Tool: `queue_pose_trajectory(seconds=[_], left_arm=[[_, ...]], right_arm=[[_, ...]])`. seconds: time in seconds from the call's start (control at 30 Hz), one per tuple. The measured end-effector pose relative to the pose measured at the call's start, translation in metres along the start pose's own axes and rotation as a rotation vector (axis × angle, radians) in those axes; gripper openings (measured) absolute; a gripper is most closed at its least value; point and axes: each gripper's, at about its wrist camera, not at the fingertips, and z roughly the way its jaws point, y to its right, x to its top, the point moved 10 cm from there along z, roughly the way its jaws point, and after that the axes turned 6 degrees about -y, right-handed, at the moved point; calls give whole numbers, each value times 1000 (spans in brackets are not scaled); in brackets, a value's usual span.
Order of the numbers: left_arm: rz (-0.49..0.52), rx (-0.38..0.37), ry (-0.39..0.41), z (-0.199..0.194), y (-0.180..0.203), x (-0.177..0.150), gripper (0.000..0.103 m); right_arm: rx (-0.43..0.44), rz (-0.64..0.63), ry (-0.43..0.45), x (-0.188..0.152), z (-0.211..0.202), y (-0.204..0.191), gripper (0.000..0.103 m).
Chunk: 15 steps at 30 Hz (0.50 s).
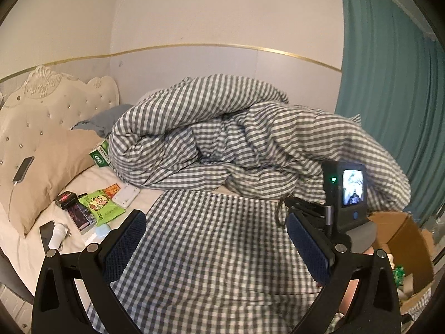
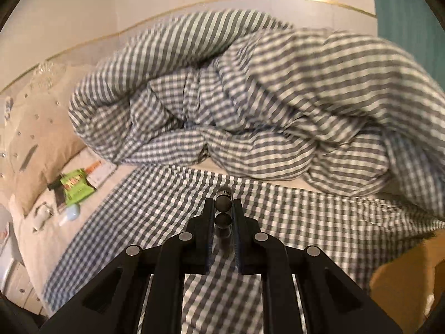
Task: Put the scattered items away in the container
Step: 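Lift the bead bracelet with the right tool and carry it over the box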
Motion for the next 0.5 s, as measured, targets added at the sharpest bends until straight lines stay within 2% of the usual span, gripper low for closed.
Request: queue_pose_trajectory(seconds=[0.5], left_arm=[[60, -77, 77, -67, 73, -2, 103]], right_arm=[[-16, 46, 173, -9, -149, 46, 12]])
